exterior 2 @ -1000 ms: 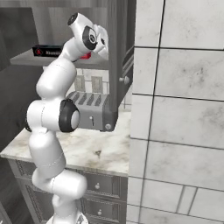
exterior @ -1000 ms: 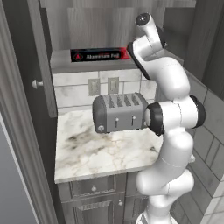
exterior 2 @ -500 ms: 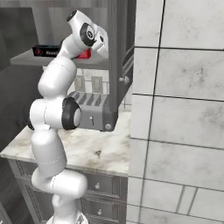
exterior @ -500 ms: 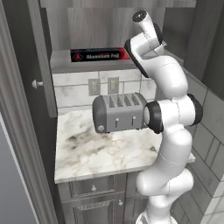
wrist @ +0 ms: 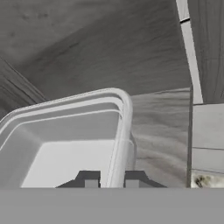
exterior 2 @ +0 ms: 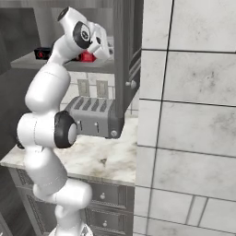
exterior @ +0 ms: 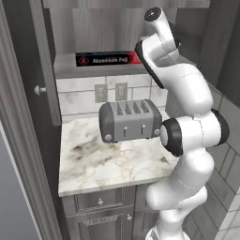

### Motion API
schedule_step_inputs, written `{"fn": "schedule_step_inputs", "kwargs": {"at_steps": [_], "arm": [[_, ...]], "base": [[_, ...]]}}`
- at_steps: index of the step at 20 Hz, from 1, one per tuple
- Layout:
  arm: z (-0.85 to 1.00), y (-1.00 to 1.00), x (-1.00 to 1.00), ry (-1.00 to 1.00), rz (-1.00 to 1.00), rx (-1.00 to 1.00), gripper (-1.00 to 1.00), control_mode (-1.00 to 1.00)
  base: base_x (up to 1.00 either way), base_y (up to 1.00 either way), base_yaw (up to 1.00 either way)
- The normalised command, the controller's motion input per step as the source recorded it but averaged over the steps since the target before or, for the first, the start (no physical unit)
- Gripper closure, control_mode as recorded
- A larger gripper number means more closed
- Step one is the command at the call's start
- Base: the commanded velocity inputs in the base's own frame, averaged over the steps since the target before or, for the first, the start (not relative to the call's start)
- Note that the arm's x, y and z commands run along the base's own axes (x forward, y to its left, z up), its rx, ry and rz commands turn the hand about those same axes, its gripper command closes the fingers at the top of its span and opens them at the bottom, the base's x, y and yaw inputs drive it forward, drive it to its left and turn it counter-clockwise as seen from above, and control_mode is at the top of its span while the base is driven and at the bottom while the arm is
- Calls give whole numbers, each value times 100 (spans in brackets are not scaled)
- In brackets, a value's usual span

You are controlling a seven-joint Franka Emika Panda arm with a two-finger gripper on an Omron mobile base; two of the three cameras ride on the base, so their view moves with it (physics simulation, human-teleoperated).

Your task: Retrieve the tupperware and aluminum foil from the cabinet and place them on the dining counter near the plate with avocado and lemon to prepare for storing leftovers.

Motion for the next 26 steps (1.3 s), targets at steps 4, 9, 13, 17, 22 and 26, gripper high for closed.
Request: {"fn": "schedule_step_inputs", "kwargs": {"at_steps": [4, 9, 13, 17, 22, 26], "arm": [[0, 39, -100, -15, 12, -14, 100, -100], [0, 38, -100, 0, 12, -20, 100, -100], [16, 2, -100, 3, 7, -5, 100, -100], [23, -16, -100, 7, 1, -1, 100, -100], [17, -28, -100, 5, 0, 0, 100, -100], [1, 6, -100, 5, 1, -3, 100, -100]], "base": [[0, 0, 0], [0, 0, 0], [0, 0, 0], [0, 0, 0], [0, 0, 0], [0, 0, 0]]}}
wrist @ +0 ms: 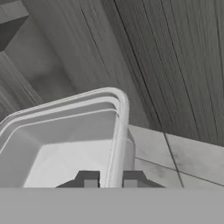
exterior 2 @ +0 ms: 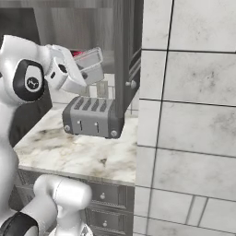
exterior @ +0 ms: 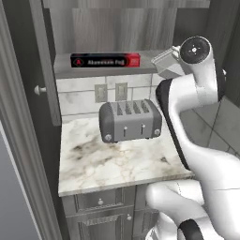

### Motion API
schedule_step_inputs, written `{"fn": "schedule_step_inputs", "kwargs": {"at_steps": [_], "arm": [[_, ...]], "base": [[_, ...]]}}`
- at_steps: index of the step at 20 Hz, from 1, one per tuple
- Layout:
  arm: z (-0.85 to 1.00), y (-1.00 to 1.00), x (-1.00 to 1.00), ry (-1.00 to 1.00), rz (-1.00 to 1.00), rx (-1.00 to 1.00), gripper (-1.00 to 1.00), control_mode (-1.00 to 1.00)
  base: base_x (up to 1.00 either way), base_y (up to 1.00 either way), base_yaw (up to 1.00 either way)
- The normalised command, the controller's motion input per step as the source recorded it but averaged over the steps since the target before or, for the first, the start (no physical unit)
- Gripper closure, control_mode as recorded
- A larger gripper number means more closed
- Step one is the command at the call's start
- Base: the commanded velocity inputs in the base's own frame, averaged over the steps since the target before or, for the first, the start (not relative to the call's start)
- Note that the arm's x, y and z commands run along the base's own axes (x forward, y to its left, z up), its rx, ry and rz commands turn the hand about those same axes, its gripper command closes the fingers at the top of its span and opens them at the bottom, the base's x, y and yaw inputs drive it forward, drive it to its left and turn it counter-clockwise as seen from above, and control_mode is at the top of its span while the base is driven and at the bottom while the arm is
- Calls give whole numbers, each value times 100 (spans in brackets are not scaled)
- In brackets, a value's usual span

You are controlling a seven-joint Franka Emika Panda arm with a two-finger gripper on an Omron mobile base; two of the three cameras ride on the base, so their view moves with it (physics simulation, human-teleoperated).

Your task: Retrieve the tupperware and aluminum foil from the cabinet and place them on the dining counter near the plate with avocado and lemon to prepare for storing leftovers.

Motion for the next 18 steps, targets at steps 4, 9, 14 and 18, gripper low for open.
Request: {"fn": "schedule_step_inputs", "kwargs": {"at_steps": [4, 9, 14, 18], "arm": [[0, 33, -94, 1, 4, -4, 100, -100], [0, 17, -52, 0, 6, 0, 100, -100], [0, 0, 0, 0, 0, 0, 100, 100], [0, 0, 0, 0, 0, 0, 100, 100]], "base": [[0, 0, 0], [0, 0, 0], [-74, 15, 18], [-92, 43, 18]]}}
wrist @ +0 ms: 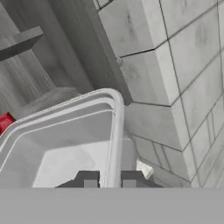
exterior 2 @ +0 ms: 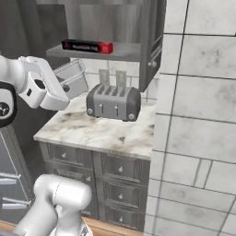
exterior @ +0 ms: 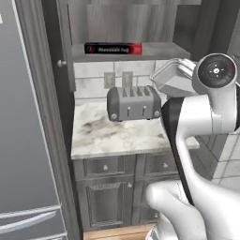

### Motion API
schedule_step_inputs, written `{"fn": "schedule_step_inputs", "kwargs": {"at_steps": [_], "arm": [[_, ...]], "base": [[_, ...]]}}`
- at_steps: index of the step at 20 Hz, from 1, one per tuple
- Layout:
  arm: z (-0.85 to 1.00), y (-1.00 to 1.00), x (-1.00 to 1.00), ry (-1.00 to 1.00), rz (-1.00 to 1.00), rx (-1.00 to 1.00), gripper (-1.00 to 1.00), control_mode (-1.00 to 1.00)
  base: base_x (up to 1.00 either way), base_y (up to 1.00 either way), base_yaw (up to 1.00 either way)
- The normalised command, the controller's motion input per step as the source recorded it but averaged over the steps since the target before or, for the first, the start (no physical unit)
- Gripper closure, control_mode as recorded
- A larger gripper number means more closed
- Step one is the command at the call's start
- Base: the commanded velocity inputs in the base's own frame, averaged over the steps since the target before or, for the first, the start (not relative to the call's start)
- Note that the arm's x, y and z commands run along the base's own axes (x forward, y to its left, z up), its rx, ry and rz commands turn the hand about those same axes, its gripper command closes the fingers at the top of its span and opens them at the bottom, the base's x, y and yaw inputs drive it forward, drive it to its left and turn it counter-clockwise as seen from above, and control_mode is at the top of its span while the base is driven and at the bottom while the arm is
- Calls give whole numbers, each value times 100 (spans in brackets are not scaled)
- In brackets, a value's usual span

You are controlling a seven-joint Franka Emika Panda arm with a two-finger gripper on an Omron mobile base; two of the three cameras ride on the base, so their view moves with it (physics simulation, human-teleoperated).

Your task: Retrieve the tupperware and aluminum foil from the cabinet and place them on the dining counter near the plate with avocado and lemon to prepare for storing leftovers.

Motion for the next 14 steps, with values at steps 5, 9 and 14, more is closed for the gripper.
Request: {"fn": "schedule_step_inputs", "kwargs": {"at_steps": [5, 9, 14], "arm": [[0, 0, 0, 0, 0, 0, 100, 100], [0, 0, 0, 0, 0, 0, 100, 100], [0, 0, 0, 0, 0, 0, 100, 100]], "base": [[-75, 53, -10], [-94, 27, -28], [-99, 14, 38]]}}
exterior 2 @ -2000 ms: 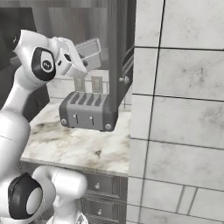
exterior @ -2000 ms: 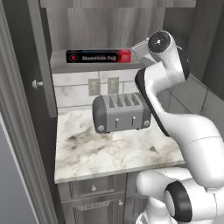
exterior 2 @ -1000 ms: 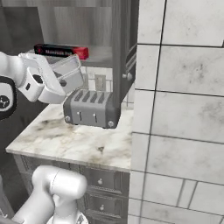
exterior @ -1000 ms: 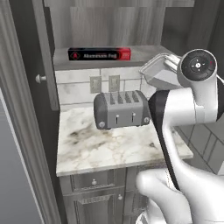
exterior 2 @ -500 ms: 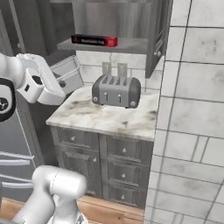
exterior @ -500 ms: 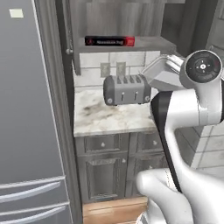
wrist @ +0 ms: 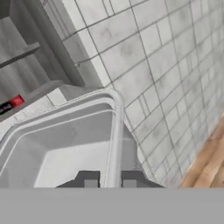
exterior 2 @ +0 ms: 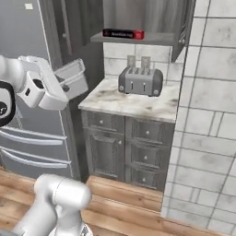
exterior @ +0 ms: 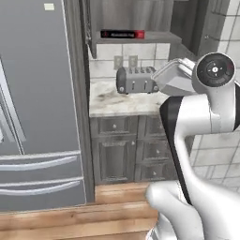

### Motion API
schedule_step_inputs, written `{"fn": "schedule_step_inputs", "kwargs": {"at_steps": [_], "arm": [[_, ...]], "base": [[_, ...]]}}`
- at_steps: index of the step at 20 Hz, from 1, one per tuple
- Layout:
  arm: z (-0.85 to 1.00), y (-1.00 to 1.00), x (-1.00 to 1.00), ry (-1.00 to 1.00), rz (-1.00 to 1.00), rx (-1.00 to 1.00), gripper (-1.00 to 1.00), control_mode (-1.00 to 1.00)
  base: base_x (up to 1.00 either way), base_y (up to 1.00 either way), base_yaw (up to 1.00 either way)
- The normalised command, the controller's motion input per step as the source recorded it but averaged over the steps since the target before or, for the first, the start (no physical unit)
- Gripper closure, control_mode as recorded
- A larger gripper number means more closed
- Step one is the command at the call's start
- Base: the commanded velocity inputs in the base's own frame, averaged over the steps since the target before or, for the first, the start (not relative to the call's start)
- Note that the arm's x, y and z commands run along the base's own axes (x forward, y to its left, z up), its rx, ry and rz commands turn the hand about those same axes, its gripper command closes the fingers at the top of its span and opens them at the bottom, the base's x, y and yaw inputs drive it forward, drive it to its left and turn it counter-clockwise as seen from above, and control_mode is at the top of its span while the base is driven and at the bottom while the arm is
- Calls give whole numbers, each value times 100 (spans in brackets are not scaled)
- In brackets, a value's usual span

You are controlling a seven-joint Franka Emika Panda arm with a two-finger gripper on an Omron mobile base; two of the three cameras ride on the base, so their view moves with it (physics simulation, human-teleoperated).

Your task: Retrieve the tupperware and aluminum foil from the cabinet and place them on the dining counter near the plate with avocado and lemon to prepare for storing leftovers.

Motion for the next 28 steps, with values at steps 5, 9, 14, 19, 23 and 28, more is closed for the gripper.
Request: {"fn": "schedule_step_inputs", "kwargs": {"at_steps": [5, 9, 14, 19, 23, 28], "arm": [[0, 0, 0, 0, 0, 0, 100, 100], [0, 0, 0, 0, 0, 0, 100, 100], [0, 0, 0, 0, 0, 0, 100, 100], [0, 0, 0, 0, 0, 0, 100, 100], [0, 0, 0, 0, 0, 0, 100, 100], [0, 0, 0, 0, 0, 0, 100, 100]], "base": [[-87, 0, 83], [-45, 0, 100], [-16, 0, 100], [-6, 0, 100], [51, -7, 88], [79, -60, 58]]}}
